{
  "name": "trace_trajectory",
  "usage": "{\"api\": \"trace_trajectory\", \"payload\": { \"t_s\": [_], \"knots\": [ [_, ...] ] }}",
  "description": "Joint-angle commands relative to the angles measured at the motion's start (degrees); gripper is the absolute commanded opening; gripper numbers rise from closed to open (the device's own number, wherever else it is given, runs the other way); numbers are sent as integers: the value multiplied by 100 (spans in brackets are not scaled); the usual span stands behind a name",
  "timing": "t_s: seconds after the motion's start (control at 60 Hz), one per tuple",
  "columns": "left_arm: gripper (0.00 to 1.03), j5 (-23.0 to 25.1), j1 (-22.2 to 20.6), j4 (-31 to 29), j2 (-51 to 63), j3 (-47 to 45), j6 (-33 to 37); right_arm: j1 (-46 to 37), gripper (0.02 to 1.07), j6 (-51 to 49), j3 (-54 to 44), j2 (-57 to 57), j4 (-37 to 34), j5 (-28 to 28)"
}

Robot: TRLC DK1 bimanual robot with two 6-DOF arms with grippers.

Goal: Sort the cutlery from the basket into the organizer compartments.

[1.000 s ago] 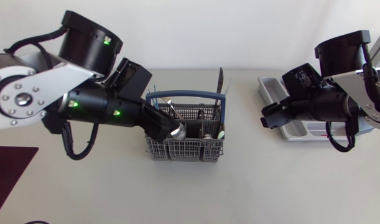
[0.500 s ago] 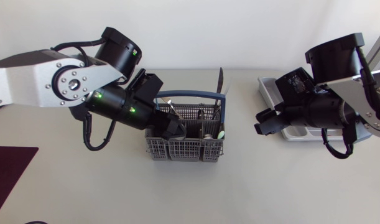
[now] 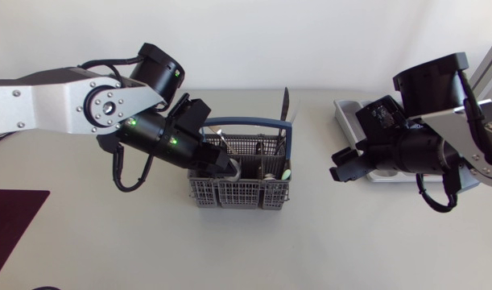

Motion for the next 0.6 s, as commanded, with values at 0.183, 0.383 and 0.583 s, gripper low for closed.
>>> {"api": "trace_trajectory", "payload": {
  "t_s": [0.183, 0.383, 0.583],
  "knots": [
    [8, 222, 91, -17, 124, 132, -144, 49, 77, 97, -201, -154, 0, 46],
    [3, 775, 240, 53, 107, 44, -135, 49, 77, 70, -245, -180, 0, 46],
    [3, 1356, 451, 53, -289, 0, -126, 49, 77, 61, -254, -215, 0, 46]
  ]
}}
